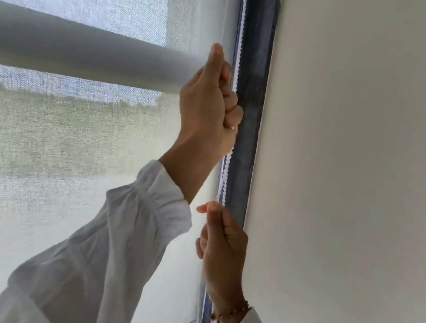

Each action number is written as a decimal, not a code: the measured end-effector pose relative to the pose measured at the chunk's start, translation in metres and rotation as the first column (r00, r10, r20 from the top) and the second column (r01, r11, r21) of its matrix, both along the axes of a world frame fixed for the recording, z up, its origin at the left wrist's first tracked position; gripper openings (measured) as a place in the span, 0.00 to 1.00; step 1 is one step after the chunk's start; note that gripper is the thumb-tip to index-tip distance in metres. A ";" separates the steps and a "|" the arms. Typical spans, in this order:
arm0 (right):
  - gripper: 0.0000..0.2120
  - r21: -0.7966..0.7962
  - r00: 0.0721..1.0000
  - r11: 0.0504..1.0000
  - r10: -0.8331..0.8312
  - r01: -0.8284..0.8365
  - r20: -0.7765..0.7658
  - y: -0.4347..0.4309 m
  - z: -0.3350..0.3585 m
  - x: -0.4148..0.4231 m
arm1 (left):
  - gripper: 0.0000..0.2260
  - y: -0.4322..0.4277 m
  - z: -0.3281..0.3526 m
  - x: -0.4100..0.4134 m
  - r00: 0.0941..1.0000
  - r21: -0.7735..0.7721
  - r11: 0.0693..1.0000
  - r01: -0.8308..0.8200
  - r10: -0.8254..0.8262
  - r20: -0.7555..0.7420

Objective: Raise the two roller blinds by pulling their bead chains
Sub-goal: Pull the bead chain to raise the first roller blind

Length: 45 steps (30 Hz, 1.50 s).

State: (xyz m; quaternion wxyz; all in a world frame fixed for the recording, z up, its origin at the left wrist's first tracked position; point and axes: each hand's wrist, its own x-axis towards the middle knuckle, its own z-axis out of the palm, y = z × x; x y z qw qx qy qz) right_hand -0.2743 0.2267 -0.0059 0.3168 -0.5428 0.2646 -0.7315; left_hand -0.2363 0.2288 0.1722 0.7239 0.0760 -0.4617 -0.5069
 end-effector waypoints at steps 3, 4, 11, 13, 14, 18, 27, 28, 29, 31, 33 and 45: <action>0.21 0.040 0.977 0.977 0.208 -0.210 0.035 -0.005 0.021 -0.009 | 0.17 0.008 -0.004 0.000 0.997 -0.042 0.998 0.041 -0.043 -0.061; 0.25 0.045 0.958 0.958 0.281 -0.284 0.059 -0.006 0.031 -0.014 | 0.17 0.009 -0.008 0.000 0.998 -0.049 0.998 0.026 -0.028 -0.047; 0.28 0.050 0.907 0.907 0.412 -0.417 0.090 -0.009 0.105 -0.036 | 0.18 0.005 -0.099 0.001 0.994 0.044 0.997 -0.056 0.052 0.092; 0.20 0.022 0.898 0.903 0.424 -0.429 0.118 -0.005 0.127 -0.035 | 0.18 0.006 -0.130 -0.003 0.988 0.117 0.990 -0.082 0.066 0.138; 0.17 0.014 0.905 0.911 0.408 -0.413 0.124 -0.003 0.137 -0.034 | 0.17 0.008 -0.144 -0.005 0.985 0.140 0.987 -0.085 0.063 0.158; 0.13 0.021 0.959 0.963 0.266 -0.269 0.101 0.003 0.169 -0.034 | 0.15 0.018 -0.178 -0.009 0.981 0.189 0.981 -0.051 0.014 0.193; 0.18 -0.257 0.974 0.959 -0.059 0.116 0.220 0.022 0.162 -0.024 | 0.19 -0.008 -0.145 0.001 0.969 0.086 0.988 -0.129 0.107 0.222; 0.18 -0.272 0.969 0.945 -0.124 0.182 0.215 0.023 0.156 -0.024 | 0.20 -0.011 -0.129 0.006 0.970 0.065 0.991 -0.115 0.098 0.222; 0.17 -0.277 0.960 0.928 -0.198 0.248 0.197 0.023 0.148 -0.024 | 0.21 -0.012 -0.111 0.009 0.970 0.034 0.995 -0.095 0.085 0.227; 0.15 -0.257 0.938 0.903 -0.320 0.345 0.132 0.021 0.124 -0.020 | 0.19 -0.007 -0.075 0.015 0.958 -0.047 0.997 -0.056 0.067 0.279; 0.14 -0.233 0.926 0.896 -0.369 0.378 0.083 0.020 0.092 -0.014 | 0.18 0.001 -0.046 0.017 0.939 -0.109 0.994 -0.010 0.047 0.341; 0.17 -0.038 0.986 0.998 -0.052 0.058 0.157 0.014 0.033 -0.006 | 0.18 0.020 0.000 -0.010 0.977 -0.116 0.985 -0.129 0.146 0.158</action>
